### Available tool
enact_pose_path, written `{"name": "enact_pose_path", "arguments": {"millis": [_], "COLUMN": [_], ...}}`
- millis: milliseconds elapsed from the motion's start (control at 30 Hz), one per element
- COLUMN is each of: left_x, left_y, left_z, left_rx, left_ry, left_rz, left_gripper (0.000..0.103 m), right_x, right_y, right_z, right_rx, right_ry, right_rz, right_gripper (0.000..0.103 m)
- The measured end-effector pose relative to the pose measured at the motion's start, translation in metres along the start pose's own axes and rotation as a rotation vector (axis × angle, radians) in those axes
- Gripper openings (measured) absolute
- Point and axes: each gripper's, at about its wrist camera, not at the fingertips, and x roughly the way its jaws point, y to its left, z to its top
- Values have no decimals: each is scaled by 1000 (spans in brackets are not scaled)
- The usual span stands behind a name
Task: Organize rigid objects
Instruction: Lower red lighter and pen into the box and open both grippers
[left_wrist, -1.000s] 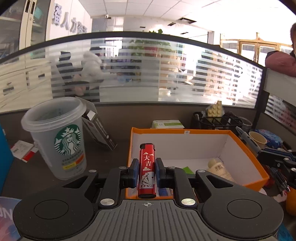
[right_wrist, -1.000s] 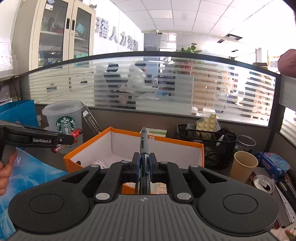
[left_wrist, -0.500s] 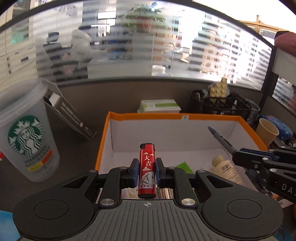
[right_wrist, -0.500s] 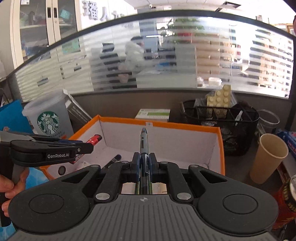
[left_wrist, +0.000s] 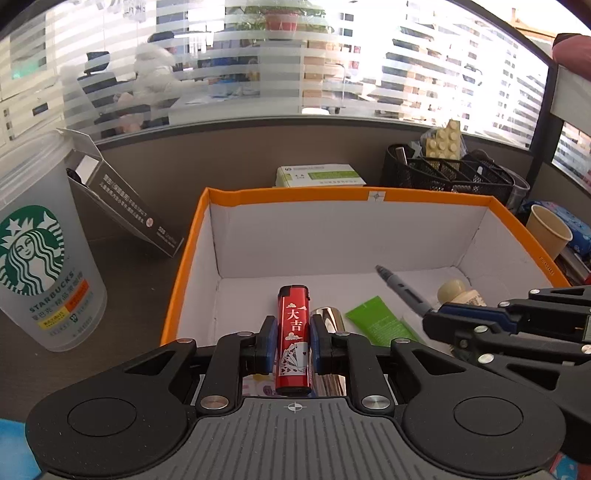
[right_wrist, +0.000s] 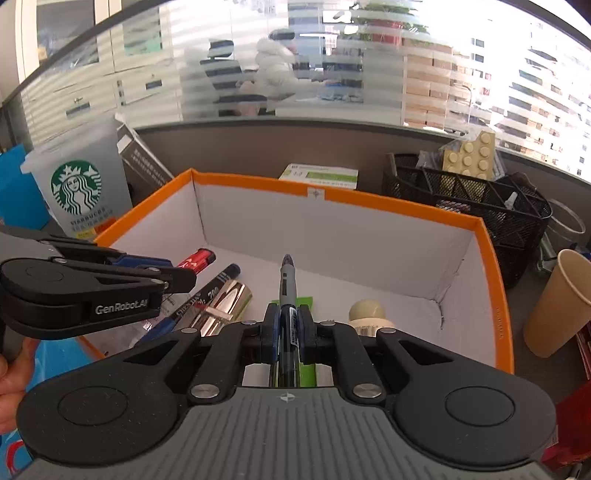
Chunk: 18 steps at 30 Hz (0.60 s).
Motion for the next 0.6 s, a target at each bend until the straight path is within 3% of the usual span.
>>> {"name": "enact_pose_path", "arguments": {"millis": [600], "left_x": [15], "left_y": [-6], "left_z": [-3], "left_rx": [21], "left_ry": [27], "left_rz": [7], "left_gripper": [17], "right_x": [28], "right_y": [2], "right_z": [2], "right_rx": [-10], "right_ry": [115], "right_rz": [-9], "right_gripper": [9]}}
